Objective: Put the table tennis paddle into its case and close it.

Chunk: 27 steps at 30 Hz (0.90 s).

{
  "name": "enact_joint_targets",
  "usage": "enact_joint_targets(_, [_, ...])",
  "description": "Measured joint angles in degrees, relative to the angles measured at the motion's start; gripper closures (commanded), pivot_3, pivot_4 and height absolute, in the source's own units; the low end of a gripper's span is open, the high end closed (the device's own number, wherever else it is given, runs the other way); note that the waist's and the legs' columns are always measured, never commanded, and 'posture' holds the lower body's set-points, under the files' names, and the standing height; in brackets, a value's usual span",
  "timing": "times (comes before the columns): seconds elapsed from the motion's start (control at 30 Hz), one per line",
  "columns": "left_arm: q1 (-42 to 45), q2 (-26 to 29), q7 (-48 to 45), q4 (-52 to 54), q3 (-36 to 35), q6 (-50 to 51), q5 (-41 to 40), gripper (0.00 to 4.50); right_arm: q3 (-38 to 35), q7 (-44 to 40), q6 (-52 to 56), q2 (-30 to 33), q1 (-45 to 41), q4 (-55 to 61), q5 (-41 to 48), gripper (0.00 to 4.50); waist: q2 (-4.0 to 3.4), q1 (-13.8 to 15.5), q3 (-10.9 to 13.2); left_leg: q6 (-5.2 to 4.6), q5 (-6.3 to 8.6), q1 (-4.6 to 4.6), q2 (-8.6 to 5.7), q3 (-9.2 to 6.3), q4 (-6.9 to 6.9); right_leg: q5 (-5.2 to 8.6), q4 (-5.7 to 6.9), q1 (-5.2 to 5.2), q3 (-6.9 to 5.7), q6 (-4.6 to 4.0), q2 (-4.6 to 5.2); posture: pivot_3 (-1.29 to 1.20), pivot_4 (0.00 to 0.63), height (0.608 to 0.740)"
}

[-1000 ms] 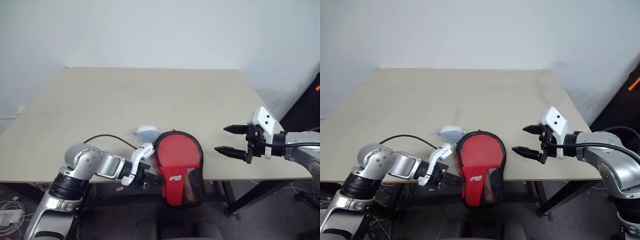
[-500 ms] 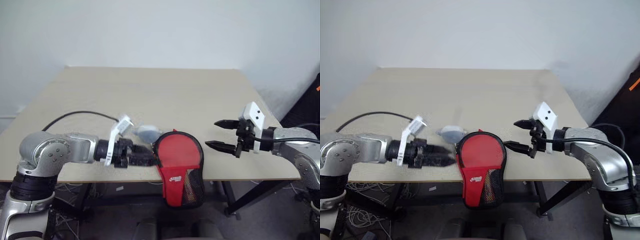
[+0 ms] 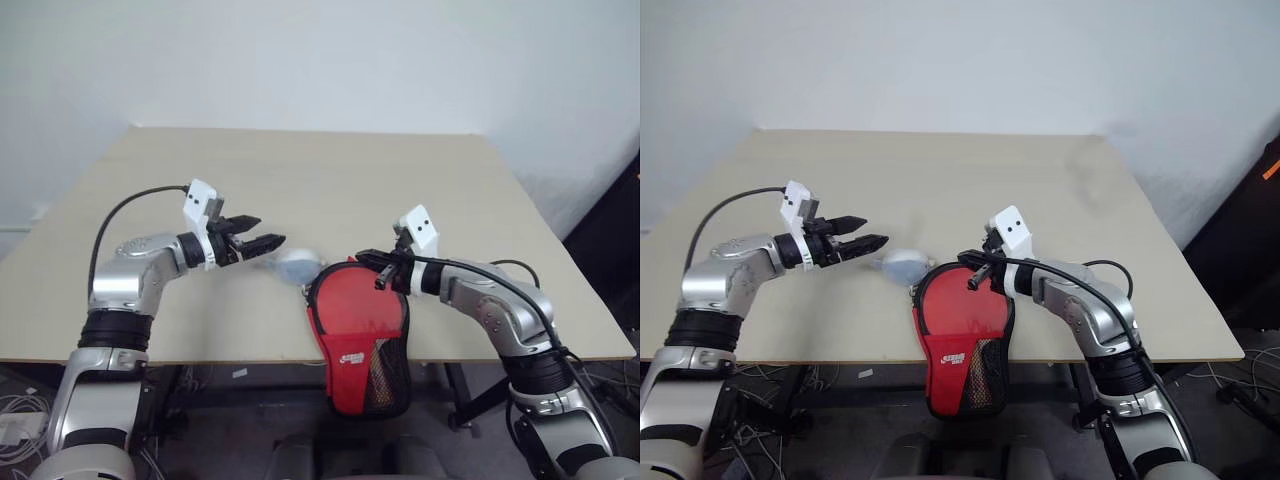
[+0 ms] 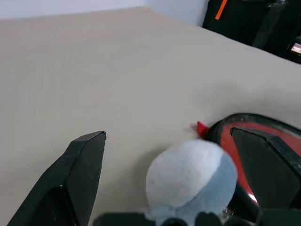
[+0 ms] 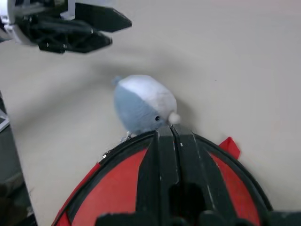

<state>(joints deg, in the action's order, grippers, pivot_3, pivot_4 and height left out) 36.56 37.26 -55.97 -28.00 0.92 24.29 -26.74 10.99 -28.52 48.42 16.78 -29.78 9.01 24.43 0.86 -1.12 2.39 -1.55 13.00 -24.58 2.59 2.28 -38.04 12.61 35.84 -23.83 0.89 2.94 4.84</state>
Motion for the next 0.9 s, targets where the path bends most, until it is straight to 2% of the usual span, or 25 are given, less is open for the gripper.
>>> enact_joint_targets(0.17, [-0.3,-3.5,-0.9,-3.9,0.0,-3.7,3.3,0.0,2.1,2.1,-2.0,-2.5,0.5,-4.5,-4.0,4.46,-0.01,-0.1,0.0,-0.03,-0.09,0.05,0.01,0.0,-0.05,-0.06,0.11,0.02,0.0,-0.02,0.0,0.0,0.0,0.74])
enact_joint_targets(0.4, [0.0,-7.3,-1.6,-9.9,-1.9,-3.7,3.7,0.0,7.5,2.0,-6.8,-6.2,3.6,-10.3,-8.7,4.46,0.0,-0.3,0.0,-0.04,-0.09,0.05,0.01,-0.03,-0.06,-0.07,0.16,0.01,0.0,-0.01,-0.02,0.0,0.0,0.74])
enact_joint_targets(0.63, [1.7,-9.2,-1.1,-16.9,-2.8,-5.6,5.7,0.0,8.3,1.9,-11.0,-10.2,3.6,-16.0,-10.9,4.46,0.01,-0.4,0.0,-0.04,-0.09,0.08,0.0,-0.07,-0.09,-0.07,0.19,0.06,0.0,0.0,-0.02,0.0,0.0,0.74])
enact_joint_targets(0.9, [3.6,-11.1,-0.3,-21.1,-4.1,-7.7,7.8,0.0,8.2,1.0,-12.7,-11.4,3.6,-17.4,-12.3,4.46,0.0,-0.5,0.0,-0.04,-0.09,0.16,0.0,-0.08,-0.09,-0.07,0.2,0.13,-0.01,0.0,-0.02,0.0,0.0,0.74])
